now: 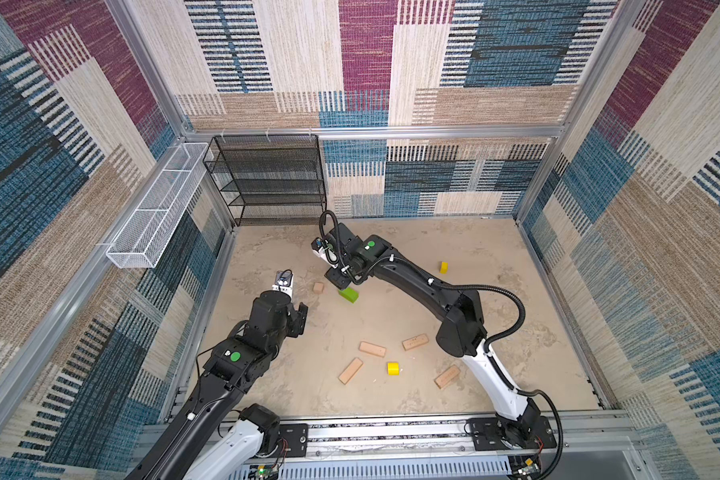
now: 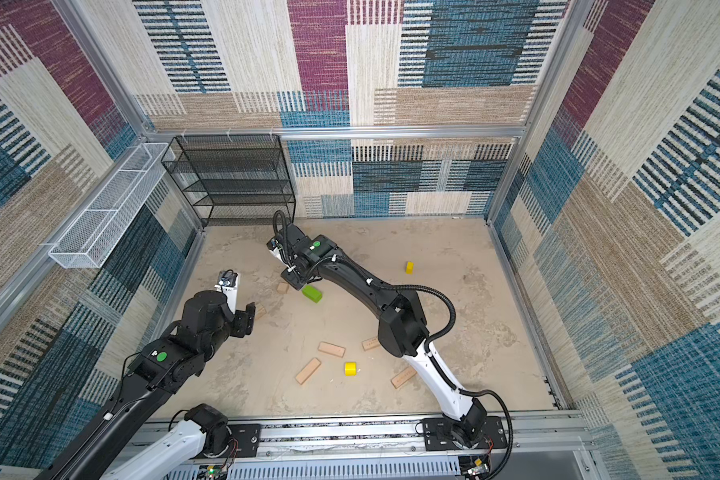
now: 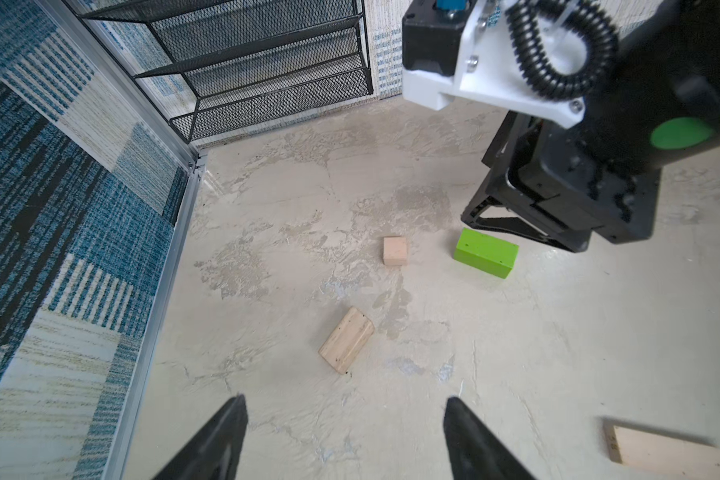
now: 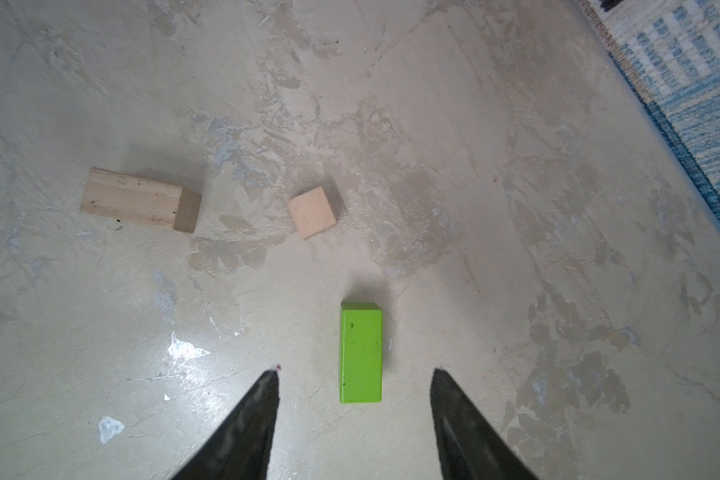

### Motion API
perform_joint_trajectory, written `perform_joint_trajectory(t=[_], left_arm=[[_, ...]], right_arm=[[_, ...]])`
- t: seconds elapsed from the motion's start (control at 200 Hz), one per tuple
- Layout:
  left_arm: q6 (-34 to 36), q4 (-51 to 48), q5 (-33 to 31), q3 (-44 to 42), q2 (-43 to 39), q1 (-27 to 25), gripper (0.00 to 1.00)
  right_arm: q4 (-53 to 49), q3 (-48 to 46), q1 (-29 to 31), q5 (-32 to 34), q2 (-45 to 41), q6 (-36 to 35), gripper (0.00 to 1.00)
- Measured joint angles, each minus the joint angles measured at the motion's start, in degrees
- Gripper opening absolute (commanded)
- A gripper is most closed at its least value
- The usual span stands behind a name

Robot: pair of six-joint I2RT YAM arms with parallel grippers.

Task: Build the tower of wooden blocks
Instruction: 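Lower the open right gripper over the lime-green block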

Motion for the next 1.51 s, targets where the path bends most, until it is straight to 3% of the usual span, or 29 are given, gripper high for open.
perform_joint_trajectory(t=[0.967,1.262,1.508], left_arm=[[1.05,0.63,0.26,-0.50,-1.36,0.13,0.79],[1.07,0.66,0.22,-1.05,-1.22,0.13,0.86],[1.05,0.96,1.99,-1.09,-0.22,0.15,0.99]], right_arm=[[-0.46,-2.27,-0.31,-2.25,0.94,-7.63,0.55],[-0.48,-2.03,-1.60,-1.29,2.43,-6.45,0.56],[-0.39,-3.08,-2.16,-1.92,3.13,-3.48,0.53]])
